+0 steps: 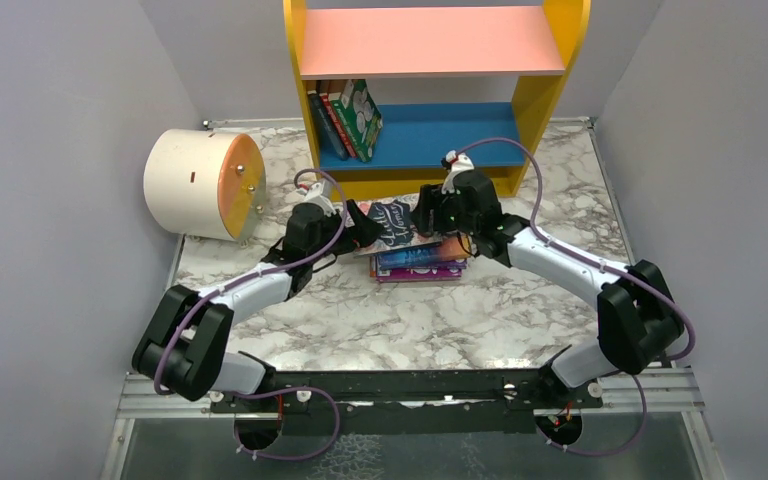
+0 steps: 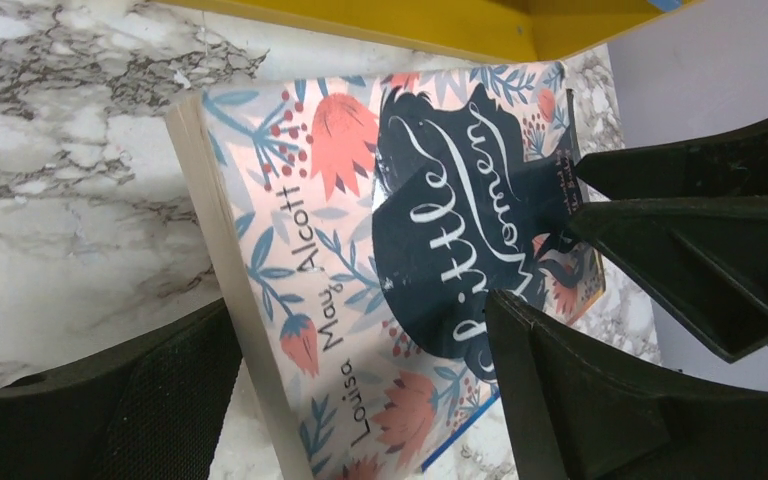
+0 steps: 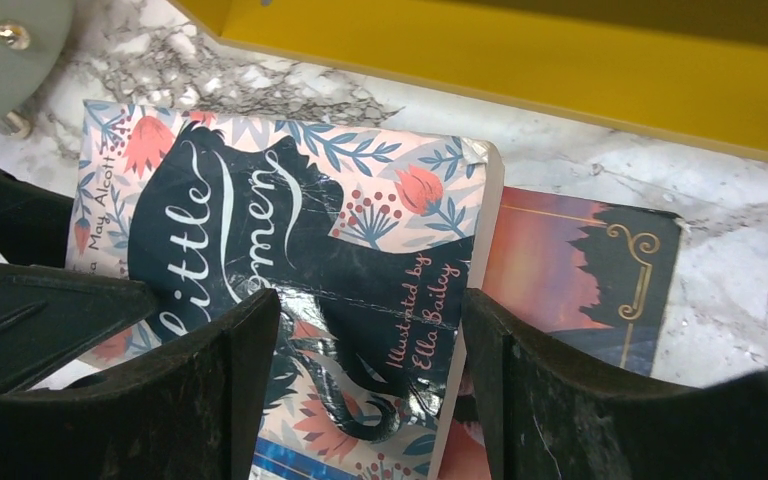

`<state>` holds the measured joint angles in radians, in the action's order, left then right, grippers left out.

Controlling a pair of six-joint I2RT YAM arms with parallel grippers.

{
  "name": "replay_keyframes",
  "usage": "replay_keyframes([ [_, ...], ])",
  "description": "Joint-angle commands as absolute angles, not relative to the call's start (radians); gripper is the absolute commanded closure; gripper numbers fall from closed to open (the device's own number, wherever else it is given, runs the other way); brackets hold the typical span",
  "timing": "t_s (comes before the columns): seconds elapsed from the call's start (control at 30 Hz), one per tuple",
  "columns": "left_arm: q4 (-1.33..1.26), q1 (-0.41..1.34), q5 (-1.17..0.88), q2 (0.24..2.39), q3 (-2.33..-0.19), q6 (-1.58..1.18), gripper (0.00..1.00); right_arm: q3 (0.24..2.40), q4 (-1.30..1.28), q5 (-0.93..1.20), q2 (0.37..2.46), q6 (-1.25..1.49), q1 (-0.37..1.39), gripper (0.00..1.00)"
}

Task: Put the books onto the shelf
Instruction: Pick up the book from the center of the board.

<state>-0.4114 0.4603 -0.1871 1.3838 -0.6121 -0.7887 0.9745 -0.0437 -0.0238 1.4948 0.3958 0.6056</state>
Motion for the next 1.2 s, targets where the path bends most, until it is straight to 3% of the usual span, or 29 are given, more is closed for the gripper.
replay_keyframes([
  [0.0, -0.529, 0.445, -0.223, 1.285, -0.559, -0.827, 0.24, 0.976, 0.002, 0.064, 1.528, 0.405, 0.632, 0.35],
  [0.13, -0.529, 0.443, -0.219, 1.223, -0.556, -0.823, 0.36, 0.995, 0.001, 0.056, 1.559, 0.402, 0.652, 0.35],
  [0.43, -0.529, 0.442, -0.222, 1.144, -0.561, -0.841, 1.00, 0.996, 0.017, 0.059, 1.548, 0.393, 0.655, 0.35],
  [0.57, -0.478, 0.440, -0.221, 1.130, -0.606, -0.856, 1.00, 0.977, 0.006, -0.055, 1.465, 0.375, 0.655, 0.35],
  [0.83, -0.050, 0.440, -0.122, 1.178, -0.945, -0.775, 1.00, 0.902, 0.023, -0.113, 1.222, 0.155, 0.662, 0.35],
  [1.17, 0.201, 0.447, -0.149, 1.338, -1.200, -0.722, 1.00, 0.813, 0.096, -0.354, 1.119, -0.071, 0.910, 0.36],
])
